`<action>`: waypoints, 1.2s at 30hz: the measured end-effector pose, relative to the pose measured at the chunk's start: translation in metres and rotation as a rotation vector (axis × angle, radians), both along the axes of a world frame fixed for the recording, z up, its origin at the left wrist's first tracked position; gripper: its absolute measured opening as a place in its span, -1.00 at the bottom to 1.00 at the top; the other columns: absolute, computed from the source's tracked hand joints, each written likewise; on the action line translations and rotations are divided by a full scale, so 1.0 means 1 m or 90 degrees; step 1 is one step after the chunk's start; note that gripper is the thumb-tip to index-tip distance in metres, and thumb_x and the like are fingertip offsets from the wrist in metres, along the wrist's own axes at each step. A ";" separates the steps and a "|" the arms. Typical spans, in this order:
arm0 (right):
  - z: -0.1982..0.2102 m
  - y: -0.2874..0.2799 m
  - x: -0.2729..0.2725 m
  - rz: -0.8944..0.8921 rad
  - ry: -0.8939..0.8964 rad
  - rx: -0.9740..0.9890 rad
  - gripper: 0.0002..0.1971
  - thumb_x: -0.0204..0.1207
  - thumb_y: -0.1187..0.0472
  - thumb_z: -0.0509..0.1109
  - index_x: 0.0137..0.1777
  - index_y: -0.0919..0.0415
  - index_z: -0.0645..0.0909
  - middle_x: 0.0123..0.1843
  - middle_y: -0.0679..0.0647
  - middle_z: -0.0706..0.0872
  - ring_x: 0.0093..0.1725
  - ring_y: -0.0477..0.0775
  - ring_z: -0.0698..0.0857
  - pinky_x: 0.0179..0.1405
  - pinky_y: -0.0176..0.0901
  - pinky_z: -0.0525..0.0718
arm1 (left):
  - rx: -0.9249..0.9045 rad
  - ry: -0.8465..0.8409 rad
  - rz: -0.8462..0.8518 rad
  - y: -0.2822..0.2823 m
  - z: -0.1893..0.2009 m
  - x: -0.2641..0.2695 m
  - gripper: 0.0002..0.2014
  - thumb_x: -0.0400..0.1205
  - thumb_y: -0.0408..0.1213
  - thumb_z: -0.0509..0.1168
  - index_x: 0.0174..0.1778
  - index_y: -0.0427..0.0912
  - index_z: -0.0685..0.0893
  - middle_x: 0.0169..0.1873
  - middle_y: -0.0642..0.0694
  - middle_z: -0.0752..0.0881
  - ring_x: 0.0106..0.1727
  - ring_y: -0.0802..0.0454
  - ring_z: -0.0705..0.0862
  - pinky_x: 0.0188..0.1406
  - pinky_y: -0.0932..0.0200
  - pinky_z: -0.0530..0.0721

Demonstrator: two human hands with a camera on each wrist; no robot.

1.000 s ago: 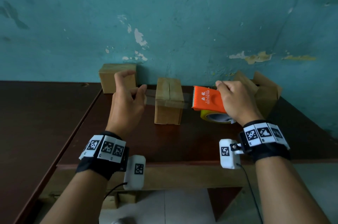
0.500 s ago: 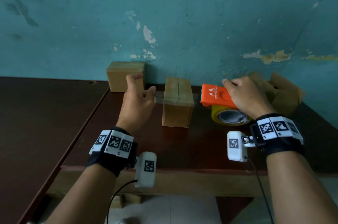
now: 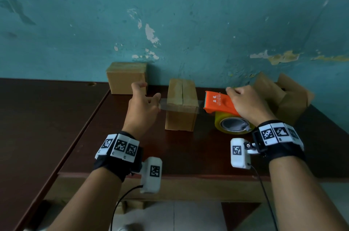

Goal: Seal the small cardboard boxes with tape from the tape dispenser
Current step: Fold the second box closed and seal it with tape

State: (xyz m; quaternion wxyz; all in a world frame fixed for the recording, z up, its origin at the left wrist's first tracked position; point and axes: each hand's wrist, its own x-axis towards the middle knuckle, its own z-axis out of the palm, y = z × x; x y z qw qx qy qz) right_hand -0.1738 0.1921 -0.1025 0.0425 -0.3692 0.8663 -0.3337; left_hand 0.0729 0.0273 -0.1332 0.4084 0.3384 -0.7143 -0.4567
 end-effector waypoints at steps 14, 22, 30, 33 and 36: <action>-0.006 0.000 0.001 -0.020 0.009 0.006 -0.41 0.85 -0.25 0.09 -0.35 0.11 0.42 -0.48 0.09 0.47 -0.46 0.16 0.57 -0.26 0.02 0.52 | 0.138 -0.029 -0.015 -0.002 -0.009 -0.008 -0.21 0.54 0.49 0.34 0.42 -0.10 0.44 -0.19 -0.06 0.79 -0.26 0.12 0.73 -0.23 0.05 0.64; -0.008 -0.001 0.000 -0.013 0.014 0.011 -0.41 0.84 -0.25 0.09 -0.35 0.12 0.43 -0.46 0.09 0.50 -0.44 0.17 0.59 -0.25 0.00 0.53 | 0.163 -0.171 0.014 -0.002 -0.004 -0.013 0.03 0.24 0.55 0.51 0.44 -0.10 0.45 0.21 -0.17 0.73 0.21 -0.19 0.76 -0.06 -0.04 0.75; -0.005 -0.001 0.004 -0.011 0.021 0.022 -0.41 0.86 -0.22 0.07 -0.32 0.14 0.44 -0.43 0.09 0.49 -0.45 0.14 0.56 -0.28 -0.05 0.46 | 0.118 -0.281 0.061 0.003 0.010 -0.012 0.16 0.33 0.53 0.49 0.63 -0.24 0.32 0.34 -0.22 0.66 0.29 -0.19 0.68 0.22 -0.21 0.77; -0.006 0.000 0.003 -0.012 0.022 0.021 -0.41 0.86 -0.23 0.06 -0.33 0.14 0.44 -0.44 0.09 0.51 -0.44 0.15 0.59 -0.25 0.00 0.52 | 0.135 -0.314 0.055 0.005 0.013 -0.006 0.25 0.31 0.58 0.46 0.70 -0.25 0.25 0.47 -0.26 0.60 0.39 -0.25 0.64 0.30 -0.25 0.73; -0.007 0.000 0.003 -0.013 0.028 0.025 -0.40 0.85 -0.25 0.05 -0.32 0.14 0.46 -0.42 0.10 0.54 -0.41 0.16 0.61 -0.18 0.09 0.60 | 0.137 -0.343 0.052 0.008 0.015 -0.001 0.27 0.29 0.64 0.41 0.68 -0.25 0.25 0.48 -0.29 0.58 0.40 -0.30 0.64 0.34 -0.26 0.70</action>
